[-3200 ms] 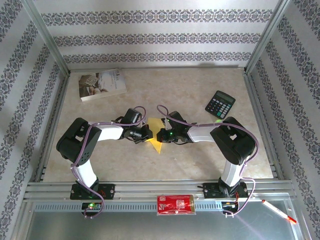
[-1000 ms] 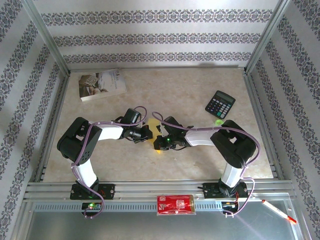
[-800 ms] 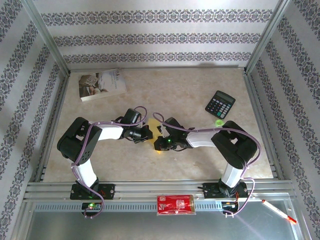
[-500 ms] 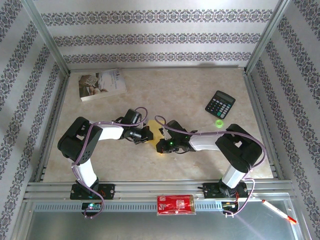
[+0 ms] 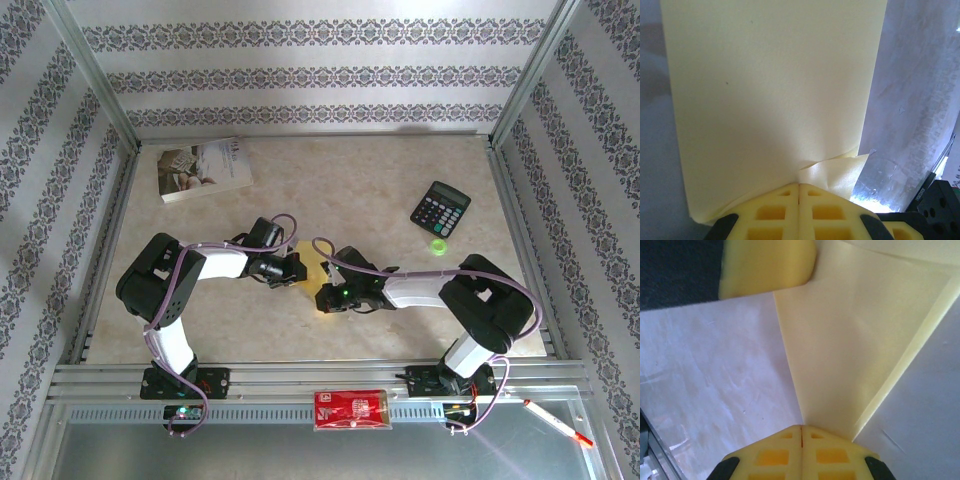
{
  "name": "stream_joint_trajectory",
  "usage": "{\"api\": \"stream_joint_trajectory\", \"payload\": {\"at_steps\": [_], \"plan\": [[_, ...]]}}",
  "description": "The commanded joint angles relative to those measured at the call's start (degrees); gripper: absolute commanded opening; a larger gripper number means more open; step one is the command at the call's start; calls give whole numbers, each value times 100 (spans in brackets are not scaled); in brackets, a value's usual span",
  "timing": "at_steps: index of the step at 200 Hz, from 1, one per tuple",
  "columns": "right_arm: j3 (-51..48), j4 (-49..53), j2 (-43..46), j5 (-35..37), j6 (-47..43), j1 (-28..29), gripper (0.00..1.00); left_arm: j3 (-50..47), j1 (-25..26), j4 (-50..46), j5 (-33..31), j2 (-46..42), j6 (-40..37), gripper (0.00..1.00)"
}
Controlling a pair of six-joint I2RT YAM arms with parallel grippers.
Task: Fold a paper plane with a square sheet of paper (pick it up from the middle)
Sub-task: Third fold the triangle at the center of the table.
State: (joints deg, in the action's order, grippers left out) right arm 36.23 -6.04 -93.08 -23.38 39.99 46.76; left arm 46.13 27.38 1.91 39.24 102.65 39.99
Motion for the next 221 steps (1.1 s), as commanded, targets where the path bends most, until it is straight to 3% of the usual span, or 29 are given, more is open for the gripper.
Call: {"api": "stream_joint_trajectory", "payload": {"at_steps": [1, 52, 104, 171, 221], "plan": [[-386, 1351, -32, -152, 46, 166, 2, -147, -46, -784, -1022, 405, -279, 0], [-479, 1467, 349, -273, -8, 106, 2, -131, -39, -784, -1016, 443, -290, 0], [-77, 965, 798, -703, 106, -239, 2, -107, -19, -742, -967, 441, -263, 0], [651, 458, -245, -809, 54, -342, 2, -106, -15, -721, -951, 444, -257, 0], [488, 250, -700, -836, 22, -467, 2, -104, 4, -727, -926, 408, -255, 0]]}}
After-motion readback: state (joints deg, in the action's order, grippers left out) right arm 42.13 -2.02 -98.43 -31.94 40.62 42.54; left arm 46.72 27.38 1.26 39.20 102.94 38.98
